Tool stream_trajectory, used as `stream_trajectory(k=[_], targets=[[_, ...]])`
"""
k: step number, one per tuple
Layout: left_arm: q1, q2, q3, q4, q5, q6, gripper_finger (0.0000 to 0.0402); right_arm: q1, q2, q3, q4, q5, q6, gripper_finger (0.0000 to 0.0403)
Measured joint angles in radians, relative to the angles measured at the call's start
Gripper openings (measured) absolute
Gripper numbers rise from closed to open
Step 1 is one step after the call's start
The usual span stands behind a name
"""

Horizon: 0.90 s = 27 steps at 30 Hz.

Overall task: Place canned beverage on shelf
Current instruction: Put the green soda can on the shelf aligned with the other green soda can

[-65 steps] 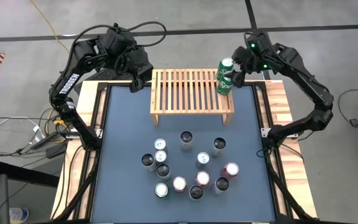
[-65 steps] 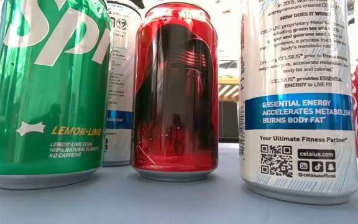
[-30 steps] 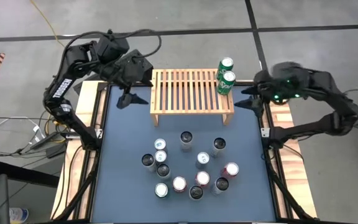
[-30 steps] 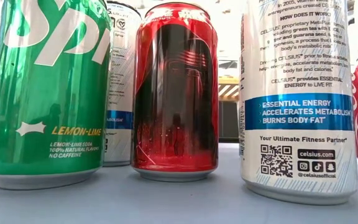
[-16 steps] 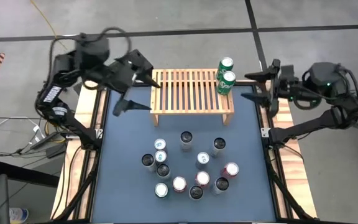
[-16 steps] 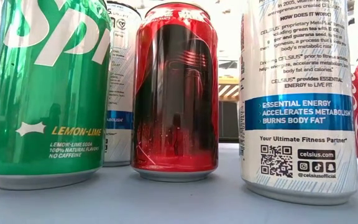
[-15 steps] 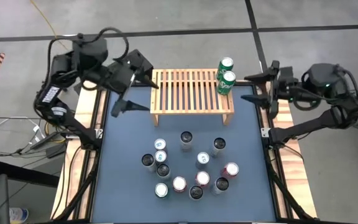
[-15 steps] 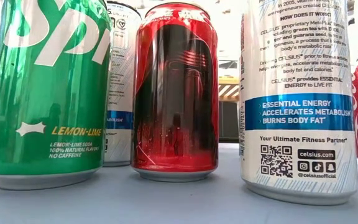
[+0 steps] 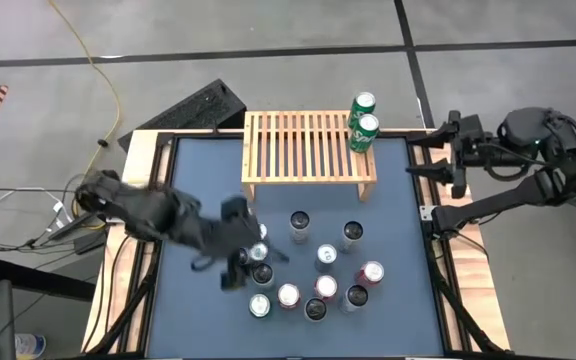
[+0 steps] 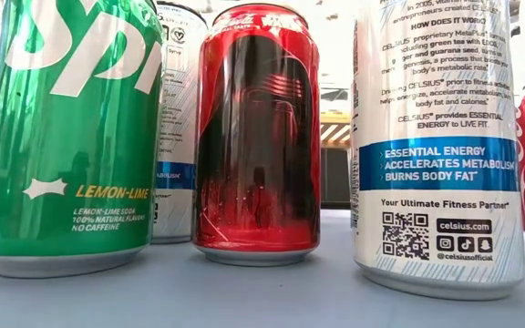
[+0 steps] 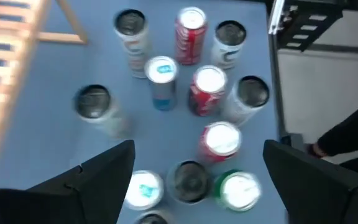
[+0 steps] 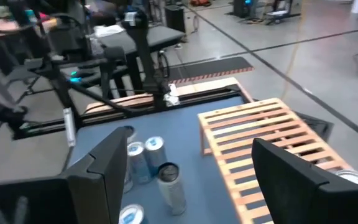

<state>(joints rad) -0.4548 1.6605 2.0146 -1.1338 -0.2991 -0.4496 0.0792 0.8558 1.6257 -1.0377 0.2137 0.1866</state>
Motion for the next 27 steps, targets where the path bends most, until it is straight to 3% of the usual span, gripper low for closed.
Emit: stream_trajectory(k=[8, 27], targets=[[-0.162, 0.102, -0.01, -0.011, -0.179, -0.243, 0.0343, 0.0, -0.018, 0.0, -0.035, -0.007, 0.008, 0.028], [-0.285, 0.358, -0.009, 0.008, -0.207, -0.512, 0.0343, 0.0, -0.019, 0.0, -0.08, -0.056, 0.026, 0.028]])
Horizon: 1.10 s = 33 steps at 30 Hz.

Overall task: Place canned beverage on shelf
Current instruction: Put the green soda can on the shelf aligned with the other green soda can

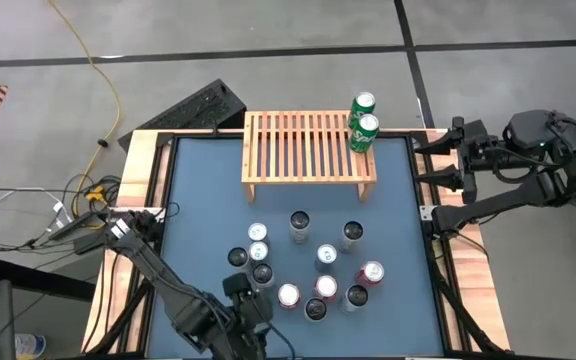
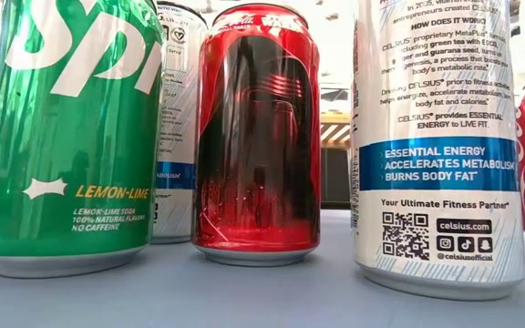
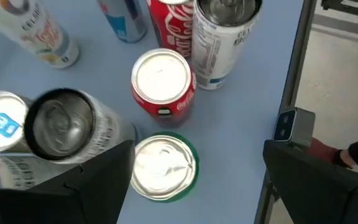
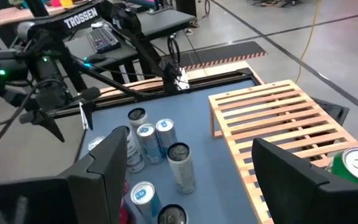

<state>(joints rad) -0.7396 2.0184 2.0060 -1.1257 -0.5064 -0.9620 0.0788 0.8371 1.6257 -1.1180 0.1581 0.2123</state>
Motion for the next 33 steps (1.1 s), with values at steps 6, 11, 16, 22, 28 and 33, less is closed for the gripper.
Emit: stream_trajectory(k=[6, 11, 16, 22, 28, 33], targets=[[0.003, 0.006, -0.057, 0.053, -0.028, -0.027, 0.0343, 0.0, 0.0, 0.0, -0.016, -0.001, -0.001, 0.028], [0.005, 0.002, -0.133, 0.092, -0.014, -0.057, 0.0343, 0.0, 0.0, 0.0, -0.041, -0.001, -0.003, 0.028], [0.004, -0.027, -0.163, 0.097, -0.022, -0.071, 0.0343, 0.0, 0.0, 0.0, -0.041, -0.001, -0.003, 0.028], [0.01, -0.072, -0.239, 0.144, -0.011, -0.072, 0.0343, 0.0, 0.0, 0.0, -0.042, -0.001, -0.007, 0.028], [0.012, -0.159, -0.422, 0.338, 0.012, -0.094, 0.0343, 0.0, 0.0, 0.0, -0.041, 0.001, -0.009, 0.028], [0.015, -0.205, -0.509, 0.383, -0.004, -0.082, 0.0343, 0.0, 0.0, 0.0, -0.041, 0.005, -0.01, 0.028]])
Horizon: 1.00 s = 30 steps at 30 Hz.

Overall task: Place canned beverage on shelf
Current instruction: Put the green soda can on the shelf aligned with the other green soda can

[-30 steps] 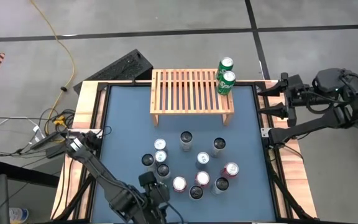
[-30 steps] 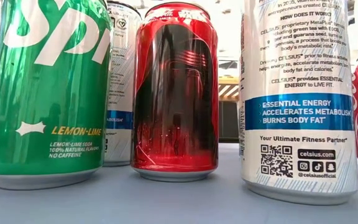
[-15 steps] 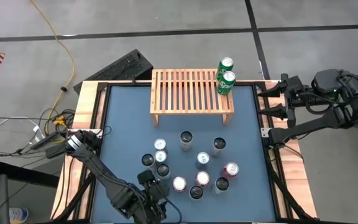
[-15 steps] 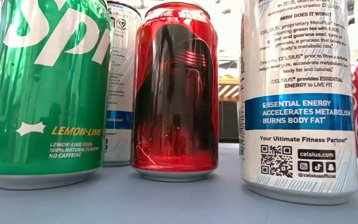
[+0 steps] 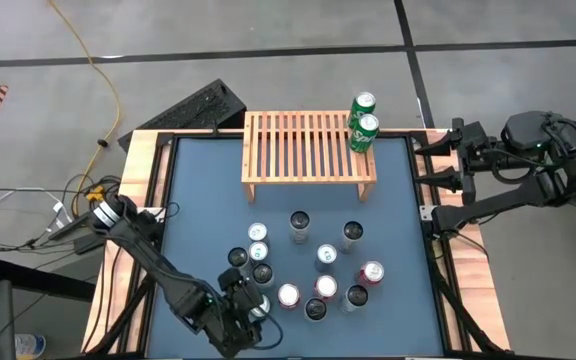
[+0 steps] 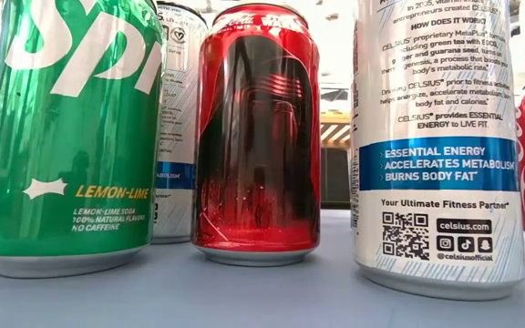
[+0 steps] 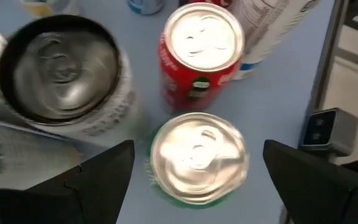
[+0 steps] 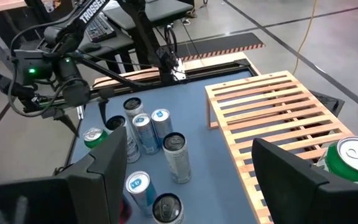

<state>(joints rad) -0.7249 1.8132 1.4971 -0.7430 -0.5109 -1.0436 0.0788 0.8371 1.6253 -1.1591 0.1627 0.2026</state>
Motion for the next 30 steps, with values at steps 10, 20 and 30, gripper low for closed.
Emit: stream_trajectory(k=[10, 20, 30], targets=[[0.04, -0.01, -0.01, 0.023, 0.028, 0.107, 0.0343, -0.001, 0.0, 0.0, 0.0, 0.003, 0.007, 0.028], [0.047, 0.004, -0.01, 0.053, 0.034, 0.092, 0.0343, -0.001, 0.0, 0.0, -0.044, 0.003, 0.008, 0.0281], [0.04, 0.004, -0.01, 0.031, 0.053, 0.064, 0.0343, -0.001, 0.0, 0.0, -0.045, 0.003, 0.01, 0.0281]])
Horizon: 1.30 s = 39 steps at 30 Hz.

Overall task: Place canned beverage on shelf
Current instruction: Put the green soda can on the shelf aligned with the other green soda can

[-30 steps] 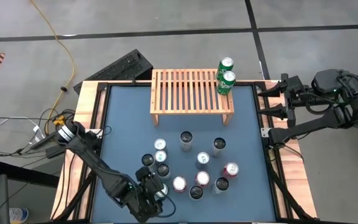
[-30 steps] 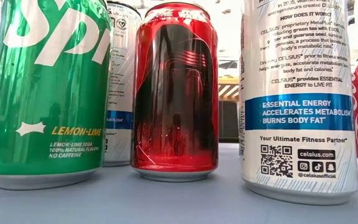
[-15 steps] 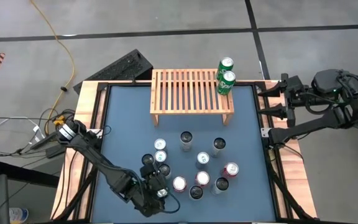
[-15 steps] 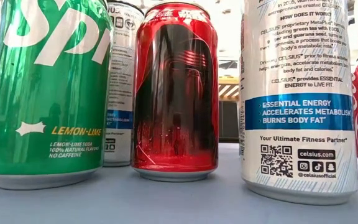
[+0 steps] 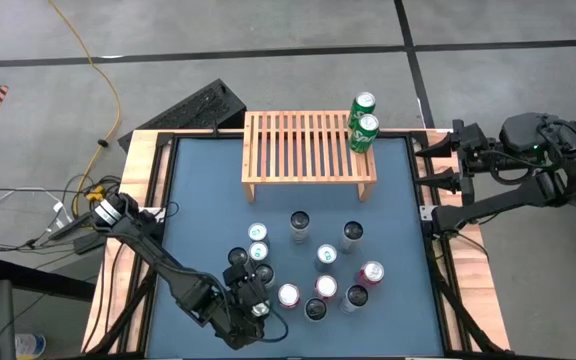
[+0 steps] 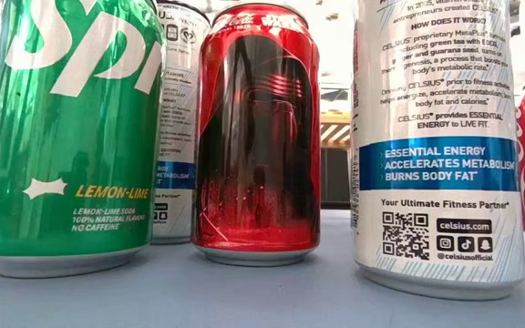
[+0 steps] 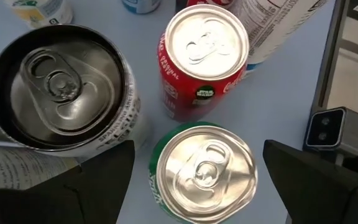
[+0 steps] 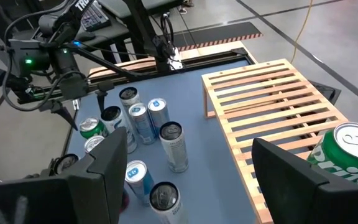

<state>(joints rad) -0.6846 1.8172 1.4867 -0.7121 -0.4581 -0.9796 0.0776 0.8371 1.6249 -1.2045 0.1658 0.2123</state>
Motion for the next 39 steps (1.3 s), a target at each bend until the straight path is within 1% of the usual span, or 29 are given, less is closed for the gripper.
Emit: stream_trajectory(k=[4, 9, 18, 22, 28, 33, 39], targets=[[0.0, 0.003, 0.0, 0.002, 0.002, -0.001, 0.0343, 0.0, 0.0, 0.0, 0.0, 0.0, -0.001, 0.0281], [0.001, 0.027, 0.0, 0.027, 0.047, -0.008, 0.0343, 0.0, 0.0, 0.0, 0.0, 0.0, -0.003, 0.0281], [0.005, 0.035, 0.002, 0.011, 0.059, 0.002, 0.0343, 0.0, 0.0, 0.0, -0.007, 0.0, -0.01, 0.0281], [0.011, 0.035, 0.002, -0.003, 0.1, 0.018, 0.0325, 0.0, 0.0, 0.0, -0.011, 0.0, -0.01, 0.0281], [0.015, 0.035, 0.002, 0.009, 0.093, 0.038, 0.0274, 0.0, 0.0, 0.0, -0.011, 0.0, -0.01, 0.0281], [0.015, 0.035, 0.002, 0.008, 0.105, 0.046, 0.0271, 0.0, 0.0, 0.0, -0.011, 0.0, -0.01, 0.0281], [0.015, 0.034, 0.013, 0.014, 0.126, 0.007, 0.0271, 0.0, 0.0, 0.0, -0.014, 0.0, -0.012, 0.0281]])
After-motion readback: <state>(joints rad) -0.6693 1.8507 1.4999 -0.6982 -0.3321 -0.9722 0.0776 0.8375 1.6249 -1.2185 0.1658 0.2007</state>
